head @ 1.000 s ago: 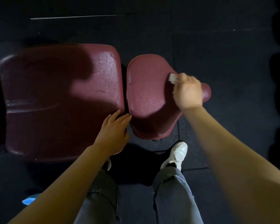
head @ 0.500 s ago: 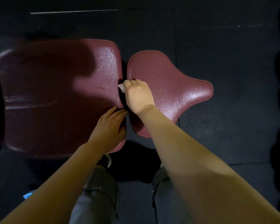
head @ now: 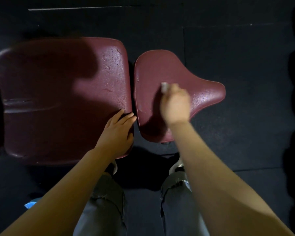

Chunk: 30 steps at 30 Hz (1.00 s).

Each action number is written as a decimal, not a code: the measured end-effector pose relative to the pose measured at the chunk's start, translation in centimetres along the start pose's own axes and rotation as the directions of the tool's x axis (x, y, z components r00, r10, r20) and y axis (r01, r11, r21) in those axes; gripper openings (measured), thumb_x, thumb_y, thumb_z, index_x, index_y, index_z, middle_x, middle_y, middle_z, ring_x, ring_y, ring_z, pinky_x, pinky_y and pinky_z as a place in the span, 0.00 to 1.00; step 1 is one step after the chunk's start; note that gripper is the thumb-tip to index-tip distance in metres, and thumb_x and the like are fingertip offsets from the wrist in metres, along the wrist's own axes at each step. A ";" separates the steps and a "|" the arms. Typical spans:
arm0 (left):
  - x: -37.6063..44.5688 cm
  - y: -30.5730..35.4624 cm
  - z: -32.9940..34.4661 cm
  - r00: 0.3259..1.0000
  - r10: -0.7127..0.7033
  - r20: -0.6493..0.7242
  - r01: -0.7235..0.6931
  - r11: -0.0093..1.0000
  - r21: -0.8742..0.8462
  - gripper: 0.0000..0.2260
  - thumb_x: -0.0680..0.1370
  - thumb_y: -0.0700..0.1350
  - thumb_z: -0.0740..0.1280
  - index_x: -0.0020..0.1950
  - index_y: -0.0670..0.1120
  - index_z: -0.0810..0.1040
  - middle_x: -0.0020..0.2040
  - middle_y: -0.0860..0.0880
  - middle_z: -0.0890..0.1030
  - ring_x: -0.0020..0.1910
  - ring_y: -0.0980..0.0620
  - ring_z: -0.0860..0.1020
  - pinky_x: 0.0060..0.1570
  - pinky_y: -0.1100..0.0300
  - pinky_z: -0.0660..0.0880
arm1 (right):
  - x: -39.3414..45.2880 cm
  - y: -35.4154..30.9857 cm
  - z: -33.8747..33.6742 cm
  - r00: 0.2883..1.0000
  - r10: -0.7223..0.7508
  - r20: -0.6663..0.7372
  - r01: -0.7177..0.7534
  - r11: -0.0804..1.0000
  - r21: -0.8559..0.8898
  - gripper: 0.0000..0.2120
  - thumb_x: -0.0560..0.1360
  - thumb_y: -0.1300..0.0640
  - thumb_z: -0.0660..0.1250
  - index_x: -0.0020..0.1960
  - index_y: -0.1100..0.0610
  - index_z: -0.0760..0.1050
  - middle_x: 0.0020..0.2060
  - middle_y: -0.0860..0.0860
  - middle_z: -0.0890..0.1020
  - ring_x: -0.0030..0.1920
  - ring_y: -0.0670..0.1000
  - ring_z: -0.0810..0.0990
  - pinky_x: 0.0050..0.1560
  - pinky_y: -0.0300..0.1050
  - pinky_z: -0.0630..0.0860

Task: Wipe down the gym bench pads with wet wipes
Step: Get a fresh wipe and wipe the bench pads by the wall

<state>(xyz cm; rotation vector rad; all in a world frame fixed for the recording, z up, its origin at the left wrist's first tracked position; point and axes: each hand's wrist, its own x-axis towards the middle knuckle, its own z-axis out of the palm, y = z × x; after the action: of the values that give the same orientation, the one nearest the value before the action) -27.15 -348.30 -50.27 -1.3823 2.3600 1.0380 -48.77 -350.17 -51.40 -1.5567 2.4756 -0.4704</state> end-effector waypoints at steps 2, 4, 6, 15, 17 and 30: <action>0.0 0.1 0.2 1.000 -0.007 0.006 0.007 1.000 0.019 0.27 0.79 0.45 0.64 0.77 0.46 0.64 0.79 0.51 0.63 0.80 0.49 0.49 0.76 0.52 0.48 | -1.6 -4.3 1.7 0.928 -0.332 0.168 0.333 0.943 0.024 0.03 0.73 0.64 0.69 0.47 0.61 0.80 0.36 0.58 0.81 0.36 0.61 0.79 0.36 0.50 0.73; 0.1 0.3 0.1 1.000 -0.025 0.002 0.025 0.999 0.033 0.26 0.78 0.44 0.64 0.77 0.45 0.65 0.78 0.50 0.64 0.80 0.48 0.50 0.77 0.51 0.48 | -2.1 -4.8 1.9 0.814 -0.485 0.319 0.470 0.873 0.129 0.06 0.73 0.64 0.66 0.49 0.61 0.79 0.41 0.59 0.82 0.42 0.61 0.79 0.44 0.52 0.73; 0.0 0.6 0.2 0.999 -0.038 -0.004 0.038 0.999 0.021 0.26 0.79 0.44 0.64 0.77 0.46 0.64 0.78 0.50 0.63 0.80 0.48 0.49 0.77 0.49 0.48 | -1.3 -2.0 0.4 0.824 -0.458 0.333 0.451 0.886 0.103 0.06 0.72 0.63 0.65 0.48 0.63 0.77 0.42 0.60 0.82 0.43 0.62 0.79 0.44 0.53 0.73; 0.0 1.5 0.8 0.999 -0.049 -0.009 0.049 0.998 0.031 0.26 0.80 0.44 0.62 0.78 0.46 0.63 0.79 0.51 0.62 0.80 0.48 0.48 0.77 0.46 0.43 | -0.4 12.8 -4.3 0.879 0.469 -0.091 -0.469 0.883 0.021 0.09 0.76 0.61 0.57 0.50 0.62 0.75 0.43 0.63 0.81 0.46 0.65 0.77 0.43 0.54 0.71; 0.1 1.3 0.8 0.999 -0.047 -0.013 0.047 0.998 0.038 0.26 0.79 0.44 0.61 0.78 0.47 0.62 0.79 0.51 0.62 0.80 0.49 0.47 0.77 0.48 0.41 | -1.0 10.7 -2.7 0.820 0.554 -0.141 -0.536 0.831 0.149 0.08 0.77 0.60 0.57 0.48 0.62 0.74 0.41 0.62 0.81 0.43 0.64 0.78 0.39 0.50 0.67; -0.9 0.7 1.0 0.999 -0.027 -0.029 0.027 1.000 0.008 0.26 0.78 0.42 0.65 0.76 0.46 0.67 0.78 0.50 0.64 0.80 0.48 0.51 0.77 0.51 0.44 | -2.8 0.1 -0.1 0.861 -0.459 0.219 0.440 0.888 0.131 0.07 0.70 0.62 0.62 0.43 0.60 0.78 0.34 0.57 0.81 0.36 0.60 0.79 0.37 0.50 0.72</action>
<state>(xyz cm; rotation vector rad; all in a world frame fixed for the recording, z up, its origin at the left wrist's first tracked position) -27.39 -346.78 -50.19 -1.4319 2.3561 1.0060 -47.66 -347.55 -51.34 -2.0285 1.8827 -0.3995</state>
